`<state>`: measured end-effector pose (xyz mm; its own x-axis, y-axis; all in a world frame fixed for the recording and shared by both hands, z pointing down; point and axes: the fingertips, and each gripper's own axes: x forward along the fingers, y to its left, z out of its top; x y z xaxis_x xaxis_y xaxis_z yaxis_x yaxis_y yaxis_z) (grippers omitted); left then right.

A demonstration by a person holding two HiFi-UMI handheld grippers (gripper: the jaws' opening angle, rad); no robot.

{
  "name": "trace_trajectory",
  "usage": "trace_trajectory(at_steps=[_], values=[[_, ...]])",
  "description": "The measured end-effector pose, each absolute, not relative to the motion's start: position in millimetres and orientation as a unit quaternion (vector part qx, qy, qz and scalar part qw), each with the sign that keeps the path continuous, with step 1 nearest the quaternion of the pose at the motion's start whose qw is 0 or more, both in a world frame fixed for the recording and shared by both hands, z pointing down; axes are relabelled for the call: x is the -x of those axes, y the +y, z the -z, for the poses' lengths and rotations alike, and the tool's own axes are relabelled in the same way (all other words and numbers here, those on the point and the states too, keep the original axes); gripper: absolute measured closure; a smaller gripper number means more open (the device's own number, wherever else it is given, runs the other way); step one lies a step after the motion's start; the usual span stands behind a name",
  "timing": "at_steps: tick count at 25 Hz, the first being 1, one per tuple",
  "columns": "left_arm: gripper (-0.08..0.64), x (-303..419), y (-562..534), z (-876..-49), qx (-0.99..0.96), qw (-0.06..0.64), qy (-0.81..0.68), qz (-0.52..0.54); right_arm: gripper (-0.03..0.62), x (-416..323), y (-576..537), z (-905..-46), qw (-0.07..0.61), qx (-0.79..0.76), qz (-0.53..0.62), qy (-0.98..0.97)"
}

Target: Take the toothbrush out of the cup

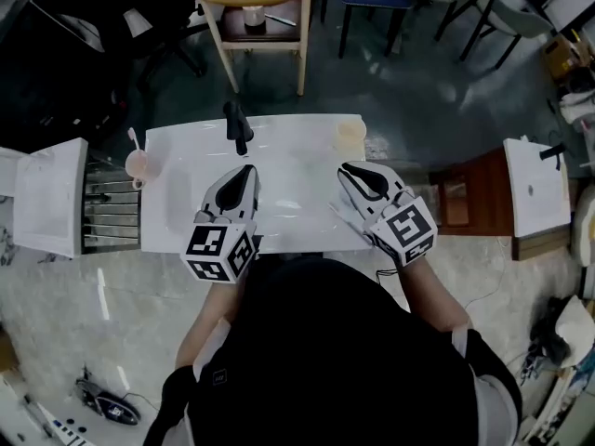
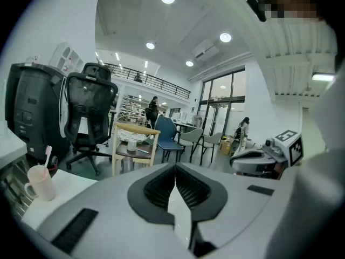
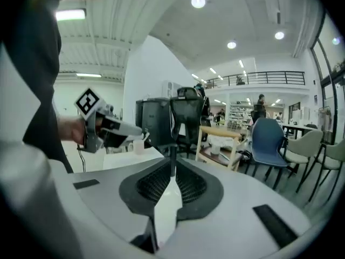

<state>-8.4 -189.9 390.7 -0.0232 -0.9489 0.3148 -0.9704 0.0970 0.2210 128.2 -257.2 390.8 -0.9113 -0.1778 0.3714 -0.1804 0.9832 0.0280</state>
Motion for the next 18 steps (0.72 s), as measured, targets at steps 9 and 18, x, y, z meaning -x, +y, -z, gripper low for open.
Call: trace_trajectory(at_steps=[9, 18], values=[[0.543, 65.5, -147.0, -365.0, -0.639, 0.148, -0.754, -0.035, 0.555, -59.3, -208.9, -345.6, 0.100, -0.010, -0.008, -0.995], [0.542, 214.8, -35.6, -383.2, -0.636, 0.146, -0.758, -0.023, 0.563, 100.1, -118.3, -354.8, 0.108, -0.004, -0.012, -0.994]])
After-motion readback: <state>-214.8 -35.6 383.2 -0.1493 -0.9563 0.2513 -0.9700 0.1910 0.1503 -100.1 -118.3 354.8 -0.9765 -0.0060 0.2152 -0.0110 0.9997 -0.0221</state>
